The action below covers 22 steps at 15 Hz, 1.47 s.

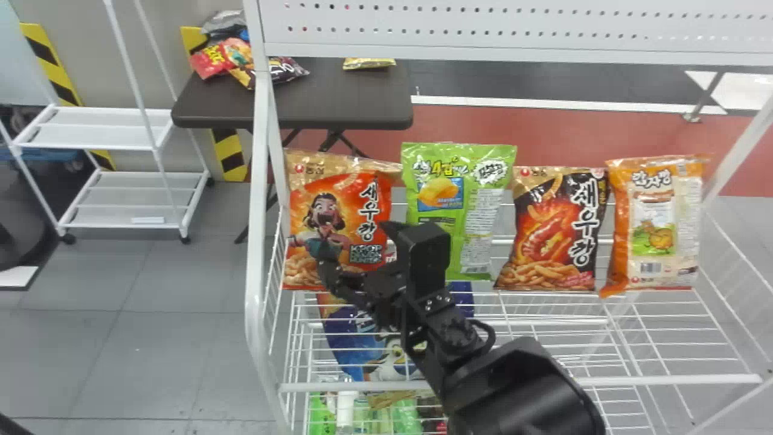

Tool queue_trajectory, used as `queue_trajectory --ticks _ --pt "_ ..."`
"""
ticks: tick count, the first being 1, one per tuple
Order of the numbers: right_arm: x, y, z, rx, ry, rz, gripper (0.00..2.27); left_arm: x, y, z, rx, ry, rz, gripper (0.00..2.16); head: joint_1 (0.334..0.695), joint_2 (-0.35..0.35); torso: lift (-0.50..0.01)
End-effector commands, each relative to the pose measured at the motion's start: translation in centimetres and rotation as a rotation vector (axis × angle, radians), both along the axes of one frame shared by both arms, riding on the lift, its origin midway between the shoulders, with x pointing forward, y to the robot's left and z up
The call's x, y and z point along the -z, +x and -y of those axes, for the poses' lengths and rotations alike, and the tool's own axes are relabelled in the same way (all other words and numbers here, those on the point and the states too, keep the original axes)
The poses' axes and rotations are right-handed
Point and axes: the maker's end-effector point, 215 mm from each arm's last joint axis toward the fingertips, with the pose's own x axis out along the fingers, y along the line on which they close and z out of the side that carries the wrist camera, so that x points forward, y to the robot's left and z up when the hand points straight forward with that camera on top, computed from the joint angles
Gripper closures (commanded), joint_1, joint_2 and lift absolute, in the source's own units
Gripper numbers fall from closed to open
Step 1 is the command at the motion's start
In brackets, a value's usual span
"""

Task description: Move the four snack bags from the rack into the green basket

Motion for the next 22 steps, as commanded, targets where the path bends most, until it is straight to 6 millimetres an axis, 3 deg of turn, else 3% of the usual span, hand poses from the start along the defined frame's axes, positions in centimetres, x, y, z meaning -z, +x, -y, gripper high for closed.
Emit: queue_trajectory --ticks 1,2,4,5,6,10,13,14,17,19,22 --pt "-0.1 1.7 -0.2 -0.01 -0.002 -0.001 0.15 0.0 0.2 -0.1 -0.001 -0.002 0.001 1.51 0.695 -0.028 0.0" --pt "-0.2 2.3 -0.3 -0.02 -0.003 -0.005 0.25 0.0 0.4 -0.1 0.0 -0.001 0.003 1.51 0.695 -0.025 0.0" --pt "-0.1 2.7 -1.1 -0.073 -0.01 -0.015 0.71 -0.1 0.7 -0.1 0.002 -0.008 0.003 1.51 0.695 -0.019 0.0" --pt "0.6 2.6 -1.6 -0.108 -0.019 -0.055 1.37 0.0 0.8 -0.1 0.003 -0.01 0.001 1.51 0.695 -0.014 0.0" --pt "0.9 2.3 -2.2 -0.123 -0.03 -0.065 1.86 -0.1 0.9 -0.1 0.003 -0.012 0.002 1.51 0.695 -0.001 0.0" --pt "-0.4 -0.2 -4.4 -0.195 -0.01 -0.043 2.02 -0.1 1.2 -0.5 -0.007 -0.015 0.0 1.51 0.695 0.028 0.0" --pt "-1.5 -2.7 -3.3 -0.17 -0.028 -0.006 2.05 -0.1 1.4 -0.7 -0.011 -0.016 0.001 1.51 0.695 0.055 0.0" --pt "-2.5 -3.3 -2.2 -0.15 -0.018 0.011 2.05 -0.2 1.5 -0.7 -0.012 -0.016 0.003 1.51 0.695 0.055 0.0" --pt "-3.8 -5.6 3.6 -0.084 -0.031 0.02 2.05 -0.1 1.7 -0.9 -0.018 -0.013 0.005 1.51 0.695 0.01 0.0" --pt "-5.8 -8.3 7.3 -0.065 -0.011 0.034 2.05 -0.1 1.8 -0.9 -0.018 -0.013 0.006 1.51 0.695 -0.034 0.0" --pt "-9.0 -13.5 13.8 -0.029 0.018 0.032 2.05 0.0 2.1 -0.9 -0.019 -0.005 0.011 1.51 0.695 -0.161 0.0"
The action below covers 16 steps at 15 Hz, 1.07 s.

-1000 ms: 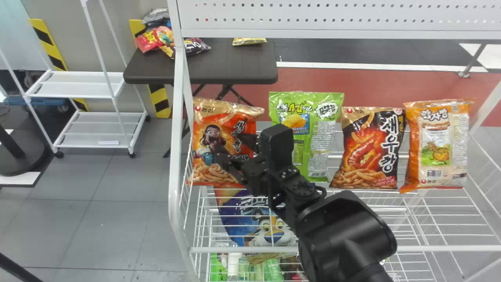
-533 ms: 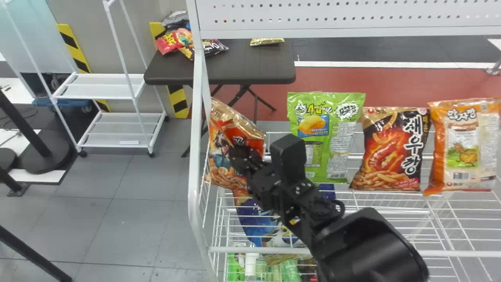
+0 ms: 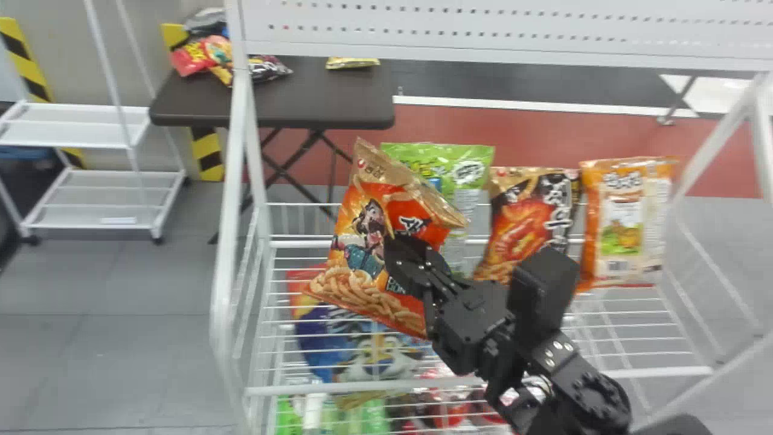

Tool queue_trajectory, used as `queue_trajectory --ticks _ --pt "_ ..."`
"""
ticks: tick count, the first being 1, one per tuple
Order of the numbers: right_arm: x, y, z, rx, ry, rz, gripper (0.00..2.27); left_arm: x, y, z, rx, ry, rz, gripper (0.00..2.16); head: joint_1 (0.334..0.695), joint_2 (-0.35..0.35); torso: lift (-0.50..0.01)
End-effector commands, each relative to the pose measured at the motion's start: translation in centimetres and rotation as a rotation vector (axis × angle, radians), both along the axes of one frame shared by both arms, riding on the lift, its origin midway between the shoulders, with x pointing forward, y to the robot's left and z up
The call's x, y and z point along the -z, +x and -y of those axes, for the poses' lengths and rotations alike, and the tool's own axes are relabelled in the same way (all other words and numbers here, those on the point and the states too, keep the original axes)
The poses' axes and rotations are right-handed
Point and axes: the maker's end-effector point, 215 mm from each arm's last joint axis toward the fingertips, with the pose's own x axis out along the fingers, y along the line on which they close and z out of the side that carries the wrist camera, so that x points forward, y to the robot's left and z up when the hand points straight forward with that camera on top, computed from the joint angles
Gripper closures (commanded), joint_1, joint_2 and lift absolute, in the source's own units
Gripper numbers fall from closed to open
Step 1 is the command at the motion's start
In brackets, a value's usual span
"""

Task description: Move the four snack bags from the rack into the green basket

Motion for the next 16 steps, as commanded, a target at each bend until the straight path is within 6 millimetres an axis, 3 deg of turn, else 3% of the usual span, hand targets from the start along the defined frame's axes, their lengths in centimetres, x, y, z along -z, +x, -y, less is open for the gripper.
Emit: queue_trajectory --ticks 1,2,4,7,10,13,16 --pt "-0.3 -3.3 5.0 0.044 -0.019 -0.067 2.05 0.1 0.2 -0.1 -0.004 0.006 0.003 1.51 0.695 -0.196 0.0" --pt "1.3 -4.3 6.5 0.032 -0.047 -0.145 2.05 0.3 0.0 -0.5 -0.021 0.01 -0.003 1.51 0.695 -0.239 0.0" --pt "1.8 -7.0 10.4 0.044 -0.062 -0.22 2.05 0.3 0.1 -0.5 -0.022 0.012 0.001 1.51 0.695 -0.347 0.0" --pt "2.6 -11.7 14.5 0.035 -0.023 -0.345 2.05 0.4 0.8 -1.1 -0.046 0.017 0.003 1.51 0.695 -0.35 0.0" --pt "7.0 -16.3 17.6 0.041 0.002 -0.586 2.05 0.0 1.5 -1.8 -0.067 0.01 0.012 1.51 0.695 -0.35 0.0" --pt "11.6 -20.8 17.3 0.01 0.094 -0.809 2.05 -0.6 1.7 -1.7 -0.069 0.006 0.029 1.51 0.695 -0.35 0.0" --pt "15.0 -23.3 14.2 -0.061 0.199 -0.928 2.05 -1.4 1.7 -1.4 -0.065 -0.004 0.048 1.51 0.695 -0.35 0.0"
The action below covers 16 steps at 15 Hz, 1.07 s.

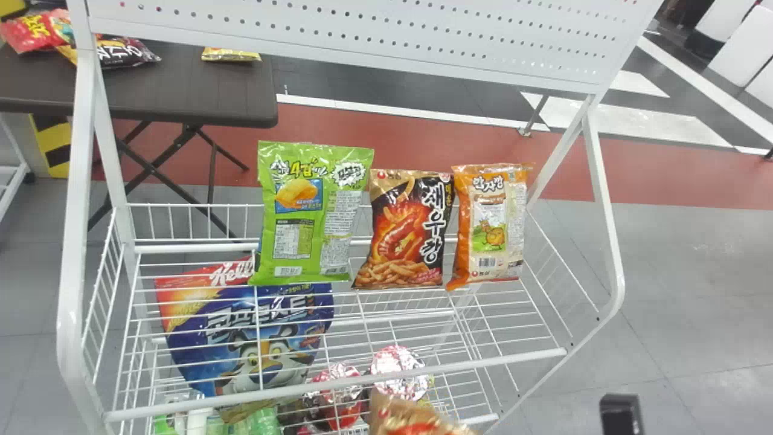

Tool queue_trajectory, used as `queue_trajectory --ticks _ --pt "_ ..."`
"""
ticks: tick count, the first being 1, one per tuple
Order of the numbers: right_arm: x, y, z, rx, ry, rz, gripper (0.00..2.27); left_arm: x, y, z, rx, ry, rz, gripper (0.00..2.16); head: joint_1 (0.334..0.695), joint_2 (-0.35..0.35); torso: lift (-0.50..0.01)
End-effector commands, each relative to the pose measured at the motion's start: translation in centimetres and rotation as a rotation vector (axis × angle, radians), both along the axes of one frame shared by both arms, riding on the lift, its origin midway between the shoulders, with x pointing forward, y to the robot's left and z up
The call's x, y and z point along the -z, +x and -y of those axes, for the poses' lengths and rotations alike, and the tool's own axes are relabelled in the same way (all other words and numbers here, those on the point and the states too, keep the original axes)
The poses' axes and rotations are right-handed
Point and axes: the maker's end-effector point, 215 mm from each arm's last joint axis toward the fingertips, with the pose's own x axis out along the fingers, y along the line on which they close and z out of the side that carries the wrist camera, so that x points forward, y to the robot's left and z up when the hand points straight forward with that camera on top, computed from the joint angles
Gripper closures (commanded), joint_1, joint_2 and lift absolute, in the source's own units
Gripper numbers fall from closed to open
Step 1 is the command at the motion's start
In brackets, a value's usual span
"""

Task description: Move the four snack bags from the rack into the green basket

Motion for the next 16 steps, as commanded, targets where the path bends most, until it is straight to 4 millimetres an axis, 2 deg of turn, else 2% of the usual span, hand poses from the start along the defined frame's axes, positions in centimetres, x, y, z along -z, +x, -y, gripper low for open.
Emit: queue_trajectory --ticks 1,5,7,8,10,11,12,13,14,16 --pt "2.7 -1.4 -2.5 -0.019 0.068 -0.076 2.05 -0.4 -0.1 0.3 0.005 -0.006 0.01 1.51 0.695 -0.35 0.0" --pt "5.9 -2.8 -8.6 -0.139 0.099 -0.143 2.05 -0.5 -0.5 0.8 0.02 -0.009 0.009 1.51 0.695 -0.35 0.0" --pt "7.0 -3.6 -11.0 -0.195 0.101 -0.167 2.04 -0.5 -0.6 1.0 0.024 -0.009 0.009 1.51 0.695 -0.35 0.0" --pt "7.7 -3.9 -11.8 -0.212 0.081 -0.173 2.04 -0.5 -0.7 1.0 0.024 -0.009 0.008 1.51 0.695 -0.35 0.0" --pt "8.2 -3.8 -11.9 -0.213 0.069 -0.183 1.9 -0.5 -0.7 0.9 0.025 -0.01 0.008 1.51 0.695 -0.35 0.0" --pt "8.3 -3.9 -11.4 -0.207 0.063 -0.2 1.43 -0.5 -0.7 0.9 0.025 -0.01 0.008 1.51 0.695 -0.35 0.0" --pt "8.5 -3.7 -10.3 -0.189 0.047 -0.204 0.3 -0.5 -0.7 0.9 0.025 -0.011 0.008 1.51 0.695 -0.35 0.0" --pt "9.3 -3.7 -8.9 -0.176 -0.001 -0.221 0.0 -0.5 -0.7 0.9 0.024 -0.01 0.008 1.51 0.695 -0.35 0.0" --pt "10.4 -4.3 -7.3 -0.15 -0.053 -0.288 0.0 -0.6 -0.7 0.9 0.025 -0.012 0.007 1.51 0.695 -0.35 0.0" --pt "10.8 -4.0 -6.0 -0.124 -0.069 -0.296 0.05 -0.6 -0.7 1.0 0.026 -0.014 0.007 1.51 0.695 -0.35 0.0"
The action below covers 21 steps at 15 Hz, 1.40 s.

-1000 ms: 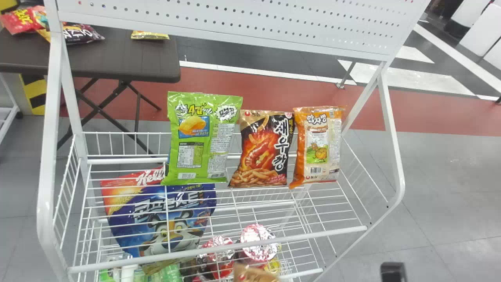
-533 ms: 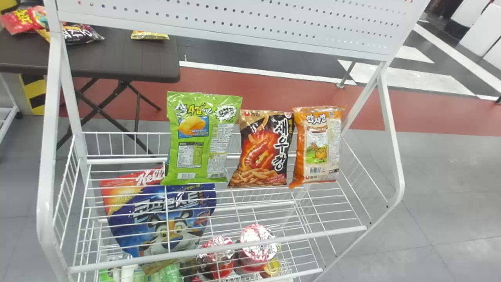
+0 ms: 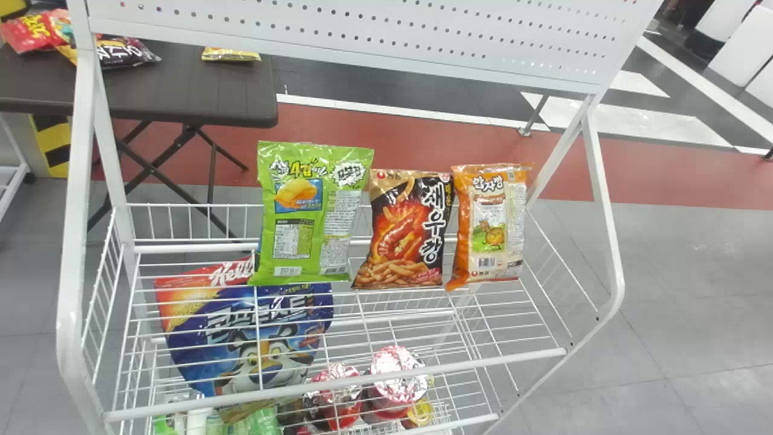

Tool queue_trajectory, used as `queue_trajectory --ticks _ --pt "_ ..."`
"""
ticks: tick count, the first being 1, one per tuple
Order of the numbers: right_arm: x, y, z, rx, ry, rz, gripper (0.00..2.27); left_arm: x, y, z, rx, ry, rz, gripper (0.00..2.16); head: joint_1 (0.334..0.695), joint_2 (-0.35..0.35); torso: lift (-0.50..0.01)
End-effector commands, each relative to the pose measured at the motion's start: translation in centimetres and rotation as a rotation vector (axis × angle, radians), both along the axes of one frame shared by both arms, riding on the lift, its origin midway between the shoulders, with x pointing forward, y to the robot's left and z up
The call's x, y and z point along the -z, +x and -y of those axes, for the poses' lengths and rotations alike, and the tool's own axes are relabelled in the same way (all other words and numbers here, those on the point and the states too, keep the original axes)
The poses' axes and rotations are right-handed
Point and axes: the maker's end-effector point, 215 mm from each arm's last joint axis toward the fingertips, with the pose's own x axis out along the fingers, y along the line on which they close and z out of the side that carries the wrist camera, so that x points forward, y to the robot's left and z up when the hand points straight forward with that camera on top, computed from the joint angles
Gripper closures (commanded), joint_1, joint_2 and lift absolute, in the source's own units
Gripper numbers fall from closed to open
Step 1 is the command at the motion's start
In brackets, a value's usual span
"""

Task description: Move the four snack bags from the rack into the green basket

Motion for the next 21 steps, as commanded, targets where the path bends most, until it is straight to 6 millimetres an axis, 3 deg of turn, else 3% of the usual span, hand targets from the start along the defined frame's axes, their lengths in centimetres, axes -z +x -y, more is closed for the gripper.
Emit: queue_trajectory --ticks 1,2,7,8,11,14,16,18,21 --pt "-0.1 0.2 1.2 0.028 -0.003 -0.009 0.05 0.0 0.0 0.1 0.002 0.002 0.0 1.51 0.695 -0.35 0.0" --pt "-0.6 0.5 1.7 0.042 0.007 -0.006 0.05 0.1 0.0 0.1 0.002 0.003 0.0 1.51 0.695 -0.35 0.0" --pt "-6.6 3.6 4.8 0.171 0.137 0.048 0.05 -0.2 -0.3 0.1 0.006 0.005 -0.001 1.51 0.695 -0.35 0.0" --pt "-7.9 5.0 5.9 0.2 0.155 0.098 0.06 -0.1 -0.4 0.2 0.008 0.007 -0.004 1.51 0.695 -0.35 0.0" --pt "-11.6 13.6 8.1 0.271 0.159 0.398 0.05 0.0 -0.6 0.6 0.022 0.013 -0.005 1.51 0.695 -0.35 0.0" --pt "-16.8 23.0 6.0 0.251 0.156 0.823 0.06 0.1 -0.8 1.1 0.036 0.019 -0.007 1.51 0.695 -0.35 0.0" --pt "-19.3 27.3 2.8 0.247 0.096 1.043 0.07 0.2 -0.9 1.2 0.039 0.02 -0.01 1.5 0.695 -0.35 0.0" --pt "-20.0 31.0 -1.3 0.252 -0.013 1.177 0.07 0.1 -0.9 1.2 0.04 0.018 -0.01 1.5 0.695 -0.35 0.0" --pt "-19.2 35.5 -4.7 0.281 -0.107 1.235 0.07 0.1 -0.9 0.8 0.035 0.012 -0.012 1.5 0.695 -0.35 0.0"
